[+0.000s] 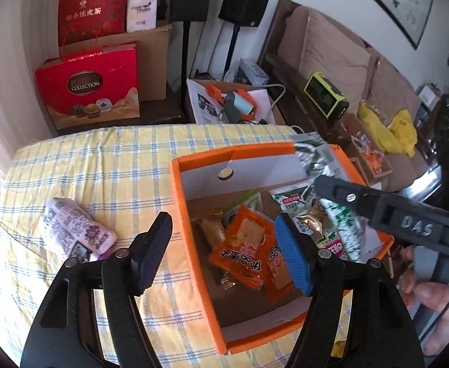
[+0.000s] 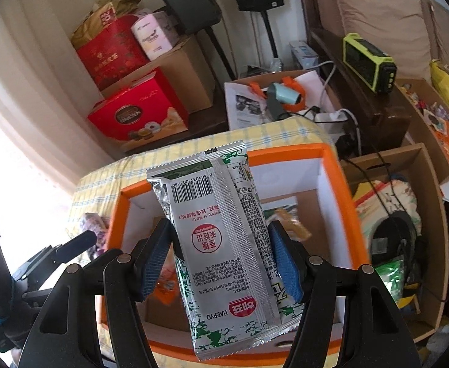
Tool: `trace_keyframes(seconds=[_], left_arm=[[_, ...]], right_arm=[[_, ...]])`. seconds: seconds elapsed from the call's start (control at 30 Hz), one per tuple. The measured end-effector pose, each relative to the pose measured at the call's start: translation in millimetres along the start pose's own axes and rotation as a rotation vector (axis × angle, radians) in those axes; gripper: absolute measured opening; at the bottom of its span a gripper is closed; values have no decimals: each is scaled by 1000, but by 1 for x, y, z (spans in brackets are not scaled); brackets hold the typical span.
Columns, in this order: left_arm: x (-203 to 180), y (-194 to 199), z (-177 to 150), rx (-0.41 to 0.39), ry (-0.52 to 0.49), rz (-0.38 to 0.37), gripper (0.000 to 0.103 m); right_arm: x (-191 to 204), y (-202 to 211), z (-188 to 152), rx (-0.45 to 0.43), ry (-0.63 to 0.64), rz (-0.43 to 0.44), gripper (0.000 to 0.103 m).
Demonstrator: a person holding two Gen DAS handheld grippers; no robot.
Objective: Organize objects
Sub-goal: 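Lower the orange packet into the box with the left gripper while the right releases the green-white packet inside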
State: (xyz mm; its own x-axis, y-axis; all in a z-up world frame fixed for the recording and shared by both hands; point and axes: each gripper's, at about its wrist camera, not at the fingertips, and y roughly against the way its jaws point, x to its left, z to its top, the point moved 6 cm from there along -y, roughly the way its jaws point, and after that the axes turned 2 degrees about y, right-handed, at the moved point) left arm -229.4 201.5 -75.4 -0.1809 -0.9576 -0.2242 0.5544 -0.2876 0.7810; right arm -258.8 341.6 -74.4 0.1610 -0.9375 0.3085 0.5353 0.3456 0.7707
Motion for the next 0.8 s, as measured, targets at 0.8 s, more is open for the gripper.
trace_keyframes(seconds=[0.8], left_arm=[[60, 28, 4, -32, 54, 71, 84]], right_arm=[[27, -7, 0, -4, 0, -10, 84]])
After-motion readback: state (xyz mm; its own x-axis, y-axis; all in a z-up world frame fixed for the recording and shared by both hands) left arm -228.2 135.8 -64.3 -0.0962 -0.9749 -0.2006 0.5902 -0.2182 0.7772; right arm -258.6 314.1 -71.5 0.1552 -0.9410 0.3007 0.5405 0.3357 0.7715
